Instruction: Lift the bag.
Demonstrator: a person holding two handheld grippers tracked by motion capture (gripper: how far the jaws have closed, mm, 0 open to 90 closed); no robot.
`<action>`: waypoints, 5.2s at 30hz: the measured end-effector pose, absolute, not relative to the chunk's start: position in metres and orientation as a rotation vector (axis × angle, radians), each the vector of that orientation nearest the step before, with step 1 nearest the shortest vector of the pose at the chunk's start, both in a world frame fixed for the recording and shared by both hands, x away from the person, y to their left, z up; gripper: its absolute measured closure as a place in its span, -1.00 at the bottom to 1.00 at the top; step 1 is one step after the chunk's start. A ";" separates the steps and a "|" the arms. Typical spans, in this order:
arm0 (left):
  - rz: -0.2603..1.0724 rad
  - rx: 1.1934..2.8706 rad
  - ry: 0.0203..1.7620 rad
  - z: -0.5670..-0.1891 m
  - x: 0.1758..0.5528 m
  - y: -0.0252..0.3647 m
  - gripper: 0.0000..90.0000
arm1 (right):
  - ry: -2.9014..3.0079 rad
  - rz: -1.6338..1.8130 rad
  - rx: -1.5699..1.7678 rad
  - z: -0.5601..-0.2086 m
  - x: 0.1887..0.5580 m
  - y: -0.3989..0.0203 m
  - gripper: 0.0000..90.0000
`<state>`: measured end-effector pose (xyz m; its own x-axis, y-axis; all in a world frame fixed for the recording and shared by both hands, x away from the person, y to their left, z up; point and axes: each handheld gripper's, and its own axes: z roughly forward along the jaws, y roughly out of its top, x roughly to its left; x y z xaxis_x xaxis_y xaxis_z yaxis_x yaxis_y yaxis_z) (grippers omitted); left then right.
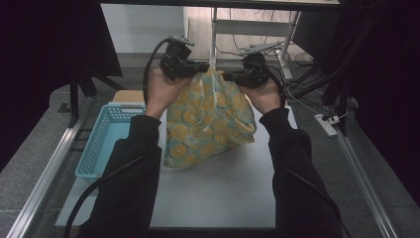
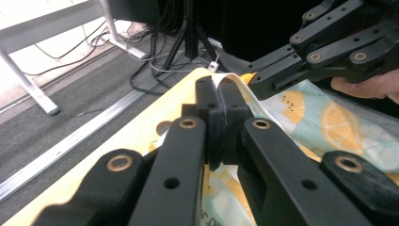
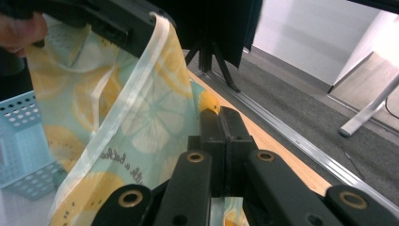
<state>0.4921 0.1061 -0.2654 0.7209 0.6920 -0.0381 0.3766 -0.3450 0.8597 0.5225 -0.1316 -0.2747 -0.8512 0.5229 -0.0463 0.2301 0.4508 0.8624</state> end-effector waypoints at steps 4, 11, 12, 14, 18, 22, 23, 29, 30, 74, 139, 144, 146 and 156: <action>0.422 1.999 0.841 -0.276 0.500 0.099 0.97 | 2.400 1.345 0.677 -0.285 0.529 -0.129 0.98; 0.390 2.001 0.890 -0.289 0.512 0.095 0.95 | 2.418 1.315 0.742 -0.298 0.538 -0.125 0.98; 0.385 1.997 0.898 -0.290 0.512 0.096 0.94 | 2.419 1.314 0.746 -0.299 0.539 -0.124 0.98; 0.376 1.987 0.907 -0.291 0.513 0.097 0.90 | 2.416 1.312 0.750 -0.300 0.540 -0.124 0.97; 0.354 1.974 0.918 -0.292 0.514 0.099 0.66 | 2.415 1.314 0.758 -0.301 0.541 -0.124 0.90; 0.346 1.967 0.930 -0.292 0.514 0.100 0.32 | 2.415 1.328 0.757 -0.300 0.539 -0.124 0.74; 0.341 1.966 0.931 -0.292 0.514 0.101 0.22 | 2.415 1.330 0.755 -0.300 0.539 -0.124 0.69; 0.327 1.964 0.913 -0.292 0.513 0.107 -0.23 | 2.412 1.333 0.769 -0.298 0.538 -0.126 0.48; 0.323 1.964 0.904 -0.292 0.513 0.108 -0.30 | 2.413 1.333 0.767 -0.299 0.538 -0.126 0.45; 0.237 2.066 0.809 -0.362 0.438 0.151 -1.00 | 2.418 1.402 0.738 -0.344 0.489 -0.165 -0.70; 0.310 1.886 1.131 -0.504 0.204 0.257 -1.00 | 2.348 1.196 0.950 -0.479 0.306 -0.287 -1.00; 0.314 1.887 1.181 -0.513 0.196 0.266 -1.00 | 2.344 1.147 0.985 -0.486 0.297 -0.296 -1.00; 0.310 1.885 1.193 -0.516 0.194 0.268 -1.00 | 2.343 1.121 0.990 -0.489 0.293 -0.299 -1.00; 0.348 1.949 1.284 -0.518 0.189 0.267 -1.00 | 2.366 1.044 1.056 -0.497 0.282 -0.310 -1.00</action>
<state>0.1886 0.2667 -0.5180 0.4566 0.8722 -0.1756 0.6645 -0.2031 0.7191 0.2819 -0.3104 -0.4972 -0.6629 0.7485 -0.0146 0.4937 0.4517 0.7431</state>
